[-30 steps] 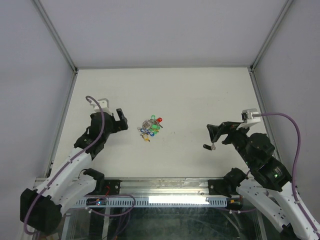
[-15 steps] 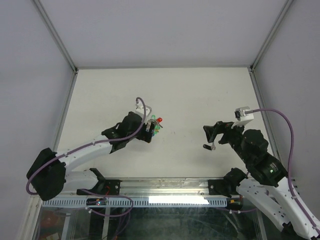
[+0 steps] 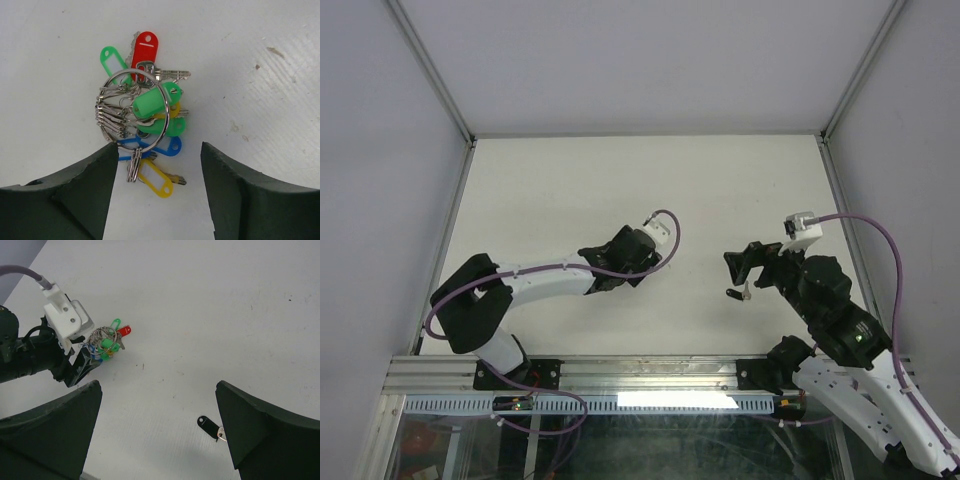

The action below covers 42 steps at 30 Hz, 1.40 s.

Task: Put the keys on the keyring

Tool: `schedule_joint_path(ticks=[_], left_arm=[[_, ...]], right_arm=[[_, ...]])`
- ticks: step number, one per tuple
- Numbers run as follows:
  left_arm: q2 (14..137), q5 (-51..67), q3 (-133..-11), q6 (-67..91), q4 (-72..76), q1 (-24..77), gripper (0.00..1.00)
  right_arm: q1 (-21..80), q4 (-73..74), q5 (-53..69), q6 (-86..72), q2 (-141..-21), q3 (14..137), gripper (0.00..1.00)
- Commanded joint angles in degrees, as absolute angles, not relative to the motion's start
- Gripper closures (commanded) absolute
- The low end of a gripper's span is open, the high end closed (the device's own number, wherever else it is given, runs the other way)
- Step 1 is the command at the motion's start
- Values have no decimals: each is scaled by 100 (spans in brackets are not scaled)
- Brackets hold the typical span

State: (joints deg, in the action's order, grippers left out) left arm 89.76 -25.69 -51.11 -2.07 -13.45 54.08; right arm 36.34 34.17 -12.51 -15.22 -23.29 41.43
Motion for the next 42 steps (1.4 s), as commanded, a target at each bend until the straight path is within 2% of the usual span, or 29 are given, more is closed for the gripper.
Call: schedule_joint_path(ticks=[1,31,34,37,40,42], left_arm=[[9175,-3038,-5408,-561,-1474,5506,36],[10231,-3208,-5818,-1174,-1359,5581,64],[10281,-3136,-5830,-1207,-1345,5581,72],[10243,-3103,-5821,-1222,-1336,5581,88],[10079,-3095,-5769,-1213,-1339,5581,100],[9902,-3059,-5752,-1190,-1342,5581,100]], right_arm=[[3621,3139,-1133,-1453,-2394,4186,1],[3621,3079,-1003,-1426,-2507,4166,1],[3624,3089,-1009,-1424,-2497,4175,1],[3621,3093,-1019,-1426,-2466,4175,1],[3621,3102,-1027,-1433,-2457,4175,1],[3621,3100,-1028,-1434,-2458,4175,1]])
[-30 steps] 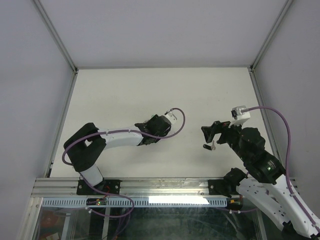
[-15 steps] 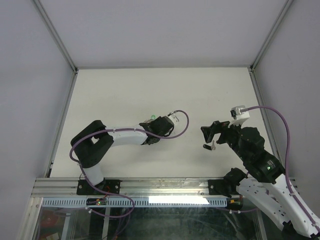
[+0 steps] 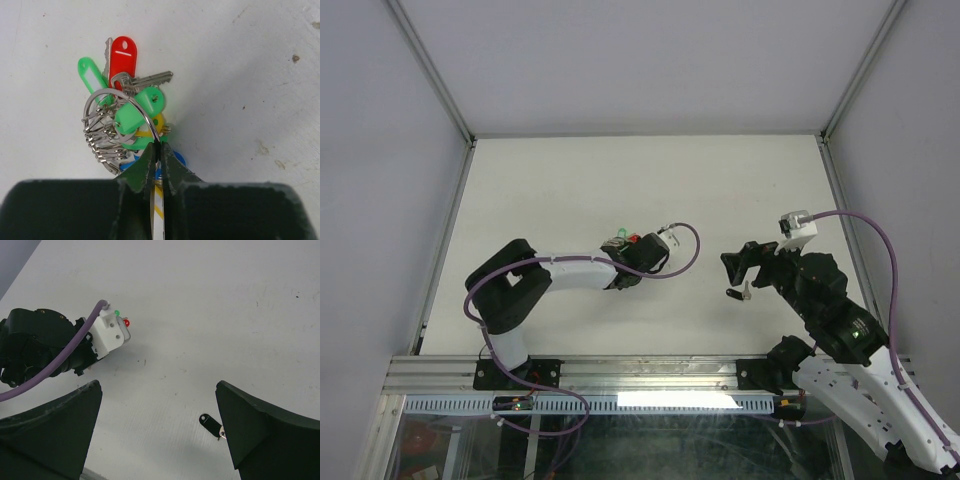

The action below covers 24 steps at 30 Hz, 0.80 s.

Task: Put the keys on the keyring

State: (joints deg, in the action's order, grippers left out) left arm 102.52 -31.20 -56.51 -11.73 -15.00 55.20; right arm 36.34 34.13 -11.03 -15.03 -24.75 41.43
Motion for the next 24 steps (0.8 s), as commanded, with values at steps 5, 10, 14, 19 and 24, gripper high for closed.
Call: schedule_joint_path(ticks=[5,10,14,19,24], left_arm=[[9291,-2520,-5736,-1037,-1393,5581,100],[8622,-1634,-5527,-961,-1071,5483,100],[8410,-661,-5578,-759,-997,5167,100],[7944,692,-5173,-318,-370,4275,100],[7803,1132,-4938,-201,-196,3650,100]], right_arm=[[3623,3120,-1078,-1437,-2425,4184,1],[3617,3111,-1080,-1442,-2443,4175,1],[3626,3118,-1082,-1443,-2454,4188,1],[3619,3126,-1077,-1448,-2459,4181,1],[3621,3118,-1056,-1450,-2509,4179,1]])
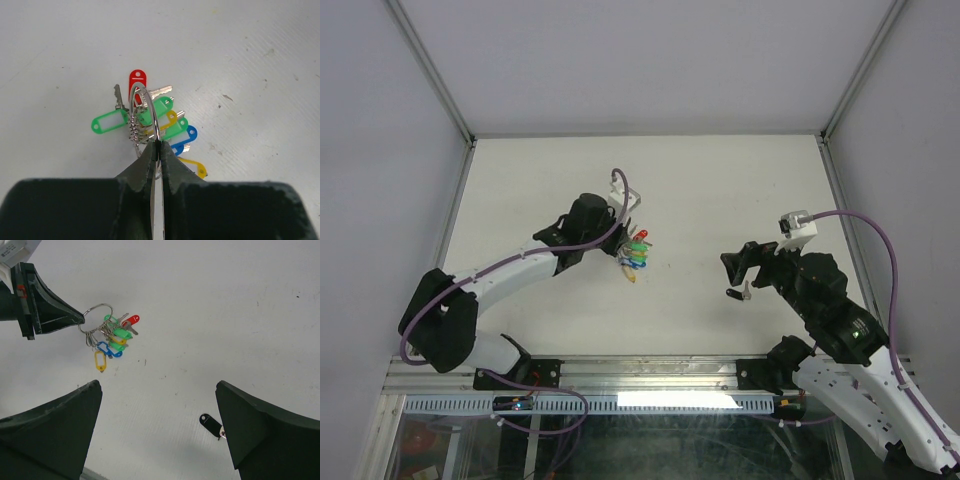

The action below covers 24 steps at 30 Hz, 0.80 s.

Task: Put the keys on the keyring

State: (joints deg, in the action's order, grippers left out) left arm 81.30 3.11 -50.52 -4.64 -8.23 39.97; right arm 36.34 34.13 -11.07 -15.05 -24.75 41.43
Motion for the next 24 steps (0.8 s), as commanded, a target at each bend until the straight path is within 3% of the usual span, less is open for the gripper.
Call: schedule_joint_path(ticks=[1,10,24], left_arm=[[7745,1149,-4880,-148,-133,3549,100],[7131,1169,-4241,600,648,2508,100],[7140,967,-3756,1186,1470,1837,100]], right_arm=[[3621,3121,-1055,-1455,-2527,4183,1],[3621,3118,-1004,-1450,-2562,4175,1],[3621,3096,-928,-1443,-2631,4175,1]])
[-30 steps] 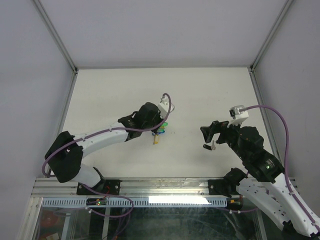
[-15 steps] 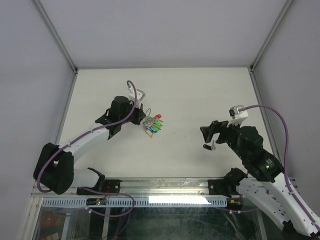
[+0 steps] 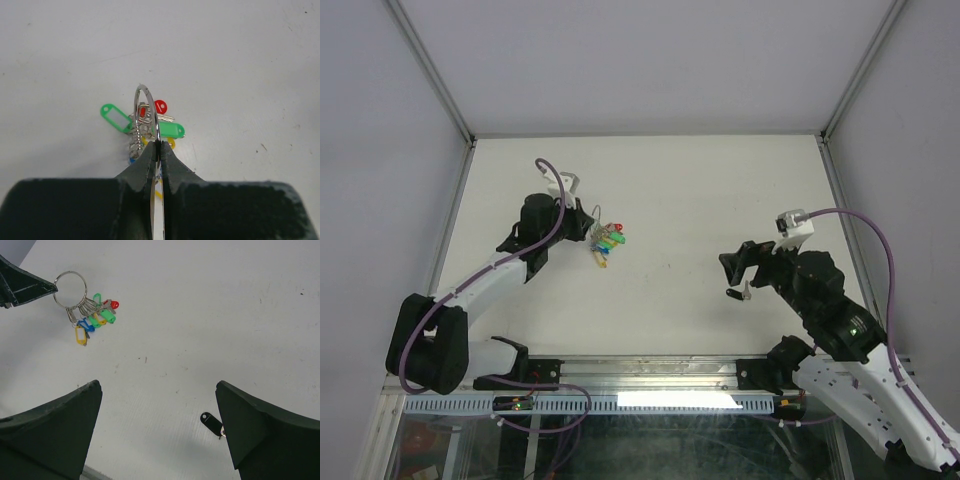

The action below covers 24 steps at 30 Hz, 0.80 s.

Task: Put the keys on the keyring

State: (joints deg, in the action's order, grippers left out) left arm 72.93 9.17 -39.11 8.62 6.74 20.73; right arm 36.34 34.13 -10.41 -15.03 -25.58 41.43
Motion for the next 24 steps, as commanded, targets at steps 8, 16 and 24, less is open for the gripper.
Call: schedule_joint_path(ticks=[8,16,24], left_arm=[[7015,949,-3356,1433,1836,1287,100],[6777,552,-2906,1619,1969,897,99],[6451,-1035,-2588,1999,1527,815,75]], right_arm=[[3622,3086,-890,-1447,-2663,4169,1],[3621,3070,-833,-1433,-2693,4166,1],[3624,3076,-785,-1430,-2721,4167,1]])
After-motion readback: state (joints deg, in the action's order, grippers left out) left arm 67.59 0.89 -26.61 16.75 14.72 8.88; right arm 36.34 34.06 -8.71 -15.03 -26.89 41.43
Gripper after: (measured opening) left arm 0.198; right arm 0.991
